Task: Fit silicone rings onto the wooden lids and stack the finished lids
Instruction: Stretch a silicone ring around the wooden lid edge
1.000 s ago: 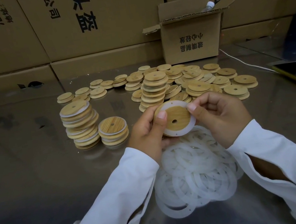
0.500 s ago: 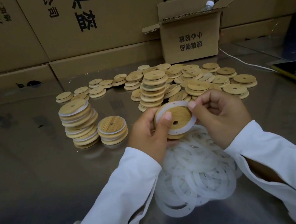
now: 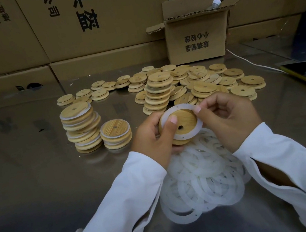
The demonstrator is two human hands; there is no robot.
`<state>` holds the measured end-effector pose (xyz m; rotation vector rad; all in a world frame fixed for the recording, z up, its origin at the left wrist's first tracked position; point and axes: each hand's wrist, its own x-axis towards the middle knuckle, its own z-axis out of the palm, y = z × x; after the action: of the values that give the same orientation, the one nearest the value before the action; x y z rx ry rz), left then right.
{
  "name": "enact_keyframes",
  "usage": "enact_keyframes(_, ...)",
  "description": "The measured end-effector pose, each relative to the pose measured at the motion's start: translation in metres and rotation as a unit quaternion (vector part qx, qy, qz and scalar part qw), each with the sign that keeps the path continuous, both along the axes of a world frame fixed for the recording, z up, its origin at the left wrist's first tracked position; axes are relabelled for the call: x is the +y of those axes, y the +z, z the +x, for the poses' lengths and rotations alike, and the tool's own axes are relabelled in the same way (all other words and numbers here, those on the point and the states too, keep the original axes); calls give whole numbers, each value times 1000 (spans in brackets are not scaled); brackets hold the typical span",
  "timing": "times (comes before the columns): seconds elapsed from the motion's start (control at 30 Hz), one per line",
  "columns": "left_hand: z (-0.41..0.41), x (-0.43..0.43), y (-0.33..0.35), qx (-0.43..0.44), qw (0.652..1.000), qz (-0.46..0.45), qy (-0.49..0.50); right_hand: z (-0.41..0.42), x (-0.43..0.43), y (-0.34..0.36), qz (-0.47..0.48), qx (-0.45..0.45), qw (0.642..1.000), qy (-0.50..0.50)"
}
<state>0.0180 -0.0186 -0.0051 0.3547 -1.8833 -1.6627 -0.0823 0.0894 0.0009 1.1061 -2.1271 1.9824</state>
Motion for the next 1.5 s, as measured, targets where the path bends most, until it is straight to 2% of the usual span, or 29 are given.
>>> enact_keyframes(0.37, 2, 1, 2, 2, 997, 71, 10, 0, -2, -3, 40, -9, 999, -6)
enact_keyframes(0.57, 0, 2, 4, 6, 992, 126, -20, -1, 0, 2, 29, -23, 999, -8)
enact_keyframes(0.9, 1, -1, 4, 18, 989, 148, -18, 4, 0, 6, 12, -31, 998, 45)
enact_keyframes(1.2, 1, -3, 6, 41, 976, 213, -36, 7, 0, 10, 14, -42, 997, 66)
enact_keyframes(1.37, 2, -5, 6, 49, 975, 211, -46, 11, 1, 12, 0, -54, 996, 75)
enact_keyframes(1.5, 0, 0, 3, 63, 985, 156, -39, 13, 2, 10, -43, -84, 994, 63)
